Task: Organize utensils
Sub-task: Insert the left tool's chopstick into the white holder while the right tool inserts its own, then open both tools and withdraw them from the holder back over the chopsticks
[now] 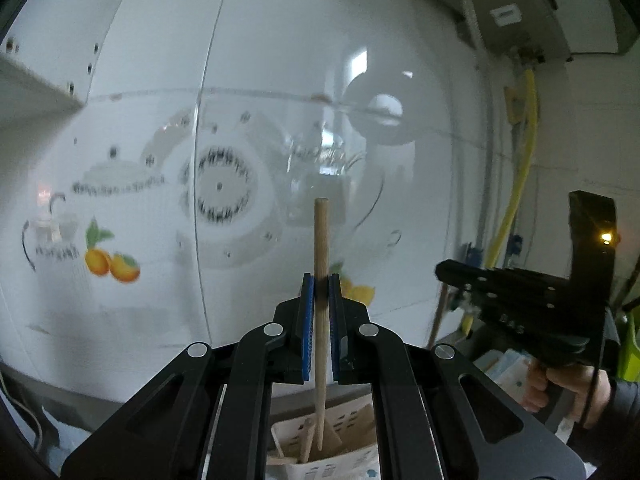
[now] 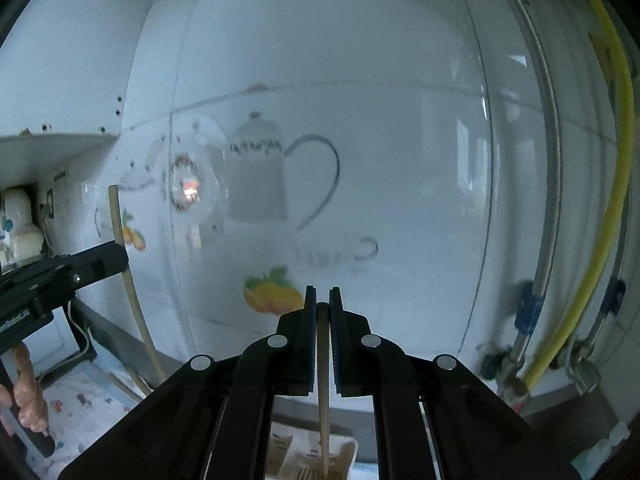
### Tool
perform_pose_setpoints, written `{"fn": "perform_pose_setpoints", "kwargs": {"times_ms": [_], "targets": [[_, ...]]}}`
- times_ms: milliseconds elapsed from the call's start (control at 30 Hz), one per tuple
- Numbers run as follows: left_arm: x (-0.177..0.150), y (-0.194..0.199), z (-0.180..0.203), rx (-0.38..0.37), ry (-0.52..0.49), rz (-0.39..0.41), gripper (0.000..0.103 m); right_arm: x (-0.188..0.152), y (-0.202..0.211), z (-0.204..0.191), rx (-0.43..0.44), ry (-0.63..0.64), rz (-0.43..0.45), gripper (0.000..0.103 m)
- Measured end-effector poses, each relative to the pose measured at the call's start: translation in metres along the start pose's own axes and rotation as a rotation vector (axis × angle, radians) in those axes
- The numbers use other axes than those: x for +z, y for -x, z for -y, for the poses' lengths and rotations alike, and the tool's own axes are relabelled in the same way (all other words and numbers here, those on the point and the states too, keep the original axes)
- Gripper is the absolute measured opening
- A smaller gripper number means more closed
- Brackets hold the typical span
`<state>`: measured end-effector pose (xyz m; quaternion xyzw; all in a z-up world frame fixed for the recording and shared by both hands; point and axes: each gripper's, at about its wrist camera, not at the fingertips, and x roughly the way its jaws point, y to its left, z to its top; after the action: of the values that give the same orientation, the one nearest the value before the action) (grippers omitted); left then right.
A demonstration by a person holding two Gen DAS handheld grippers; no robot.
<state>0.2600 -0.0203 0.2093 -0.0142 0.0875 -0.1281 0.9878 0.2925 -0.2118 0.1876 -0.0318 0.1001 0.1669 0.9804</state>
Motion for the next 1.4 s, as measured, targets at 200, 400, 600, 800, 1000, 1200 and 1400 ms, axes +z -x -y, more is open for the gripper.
{"fn": "perform_pose_setpoints", "kwargs": {"times_ms": [200, 400, 600, 800, 1000, 1200, 1400], "targets": [[-0.017, -0.014, -0.007, -0.007, 0.016, -0.064, 0.006, -0.02, -0.005, 0.002, 0.002, 0.006, -0.053, 0.006], [-0.029, -0.02, -0.006, -0.01, 0.018, -0.113, 0.006, -0.032, 0.004, 0.005, 0.005, 0.004, -0.093, 0.007], [-0.026, -0.001, -0.001, -0.027, 0.017, -0.105, 0.018, -0.031, 0.036, 0.009, 0.028, -0.011, -0.094, 0.013], [-0.021, 0.039, 0.01, -0.035, 0.004, -0.084, 0.027, -0.025, 0.098, 0.011, 0.065, -0.034, -0.06, 0.018], [-0.027, 0.09, 0.022, -0.039, -0.028, -0.09, 0.029, -0.027, 0.16, 0.01, 0.111, -0.037, -0.046, 0.023], [-0.053, 0.13, 0.029, -0.066, -0.012, -0.146, 0.031, -0.044, 0.214, 0.004, 0.166, -0.024, -0.083, 0.026], [-0.106, 0.156, 0.035, -0.104, 0.022, -0.26, 0.031, -0.085, 0.249, -0.001, 0.19, -0.012, -0.165, 0.029]]}}
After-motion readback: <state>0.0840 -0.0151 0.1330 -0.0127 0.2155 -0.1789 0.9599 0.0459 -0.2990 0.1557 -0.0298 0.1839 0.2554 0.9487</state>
